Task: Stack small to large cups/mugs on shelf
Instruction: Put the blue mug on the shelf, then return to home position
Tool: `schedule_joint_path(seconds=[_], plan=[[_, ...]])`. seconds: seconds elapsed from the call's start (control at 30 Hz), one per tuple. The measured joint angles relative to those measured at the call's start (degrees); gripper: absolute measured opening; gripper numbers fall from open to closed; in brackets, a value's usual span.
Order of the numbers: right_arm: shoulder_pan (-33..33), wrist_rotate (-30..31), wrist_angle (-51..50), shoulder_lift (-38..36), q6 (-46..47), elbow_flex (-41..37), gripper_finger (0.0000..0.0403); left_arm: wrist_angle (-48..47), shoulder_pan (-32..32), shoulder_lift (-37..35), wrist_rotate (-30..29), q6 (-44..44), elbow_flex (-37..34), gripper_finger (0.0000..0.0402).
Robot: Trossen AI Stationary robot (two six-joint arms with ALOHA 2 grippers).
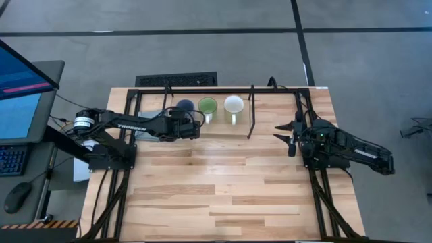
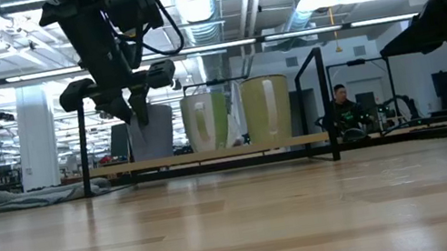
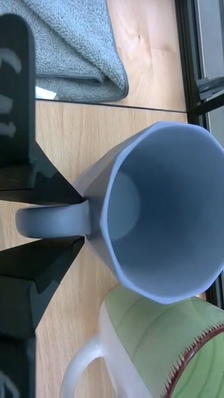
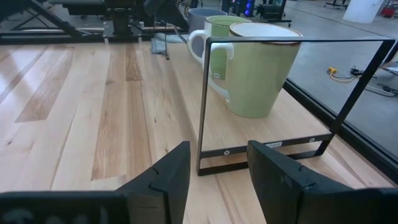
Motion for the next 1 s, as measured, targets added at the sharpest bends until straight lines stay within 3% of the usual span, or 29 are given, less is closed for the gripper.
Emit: schedule_joint_path(seconds=[0.23,0.73,1.0], plan=[[0.0,0.0,0.0,0.0,0.0,0.0,0.0182,0.3,-0.3,0.0,-0.9,0.0,0.0,0.0092],[0.0,0.0,-0.2,0.0,0.0,0.0,0.0182,0.4,-2.0,0.1,-1.7,-0.5,0.0,0.0221],[0.0,0.0,-0.2,0.0,0.0,0.0,0.0182,0.3,-3.0,-0.1,-2.1,-0.4,0.2,0.0243]])
